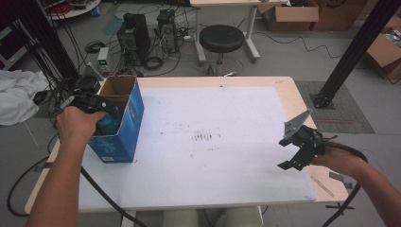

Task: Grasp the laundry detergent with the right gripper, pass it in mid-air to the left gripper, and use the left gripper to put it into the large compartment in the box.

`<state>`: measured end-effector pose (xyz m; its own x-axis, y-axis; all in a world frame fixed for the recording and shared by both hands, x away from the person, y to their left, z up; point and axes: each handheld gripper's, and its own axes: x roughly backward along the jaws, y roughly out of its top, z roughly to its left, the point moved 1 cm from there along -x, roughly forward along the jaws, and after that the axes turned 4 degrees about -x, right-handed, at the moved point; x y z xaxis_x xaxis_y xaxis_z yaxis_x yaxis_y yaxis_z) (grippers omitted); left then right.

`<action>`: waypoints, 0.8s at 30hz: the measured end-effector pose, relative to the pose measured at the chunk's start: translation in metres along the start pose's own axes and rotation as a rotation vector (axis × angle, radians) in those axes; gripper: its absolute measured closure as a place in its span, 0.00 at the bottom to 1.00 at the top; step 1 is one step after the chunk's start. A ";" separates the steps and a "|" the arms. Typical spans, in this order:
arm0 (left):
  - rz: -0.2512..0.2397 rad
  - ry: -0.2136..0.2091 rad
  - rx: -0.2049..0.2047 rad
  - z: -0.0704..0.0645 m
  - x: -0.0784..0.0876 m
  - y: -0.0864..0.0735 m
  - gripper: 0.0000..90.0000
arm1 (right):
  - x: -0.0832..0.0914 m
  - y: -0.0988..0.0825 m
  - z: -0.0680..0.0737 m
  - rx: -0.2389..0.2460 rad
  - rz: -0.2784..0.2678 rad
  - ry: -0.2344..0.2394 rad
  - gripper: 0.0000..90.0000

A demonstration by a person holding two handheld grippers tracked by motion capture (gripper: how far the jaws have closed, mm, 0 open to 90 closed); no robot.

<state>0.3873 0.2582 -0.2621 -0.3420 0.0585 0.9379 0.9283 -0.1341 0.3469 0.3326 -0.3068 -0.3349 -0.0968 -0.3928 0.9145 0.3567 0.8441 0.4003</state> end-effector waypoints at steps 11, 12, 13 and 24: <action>0.008 0.001 -0.009 -0.002 0.013 0.001 0.29 | 0.000 -0.001 0.000 0.004 -0.006 0.001 0.18; 0.012 -0.001 -0.013 -0.002 0.014 0.001 0.28 | 0.000 -0.001 0.000 0.003 -0.006 0.001 0.18; 0.014 0.000 -0.015 -0.003 0.015 0.002 0.28 | 0.000 -0.001 0.000 0.003 -0.007 0.000 0.18; 0.019 0.006 -0.050 -0.008 0.022 0.003 0.24 | 0.000 0.001 0.001 0.004 -0.010 0.002 0.18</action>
<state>0.3810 0.2515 -0.2403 -0.3259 0.0494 0.9441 0.9260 -0.1847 0.3293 0.3322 -0.3053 -0.3340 -0.0985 -0.4016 0.9105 0.3523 0.8416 0.4093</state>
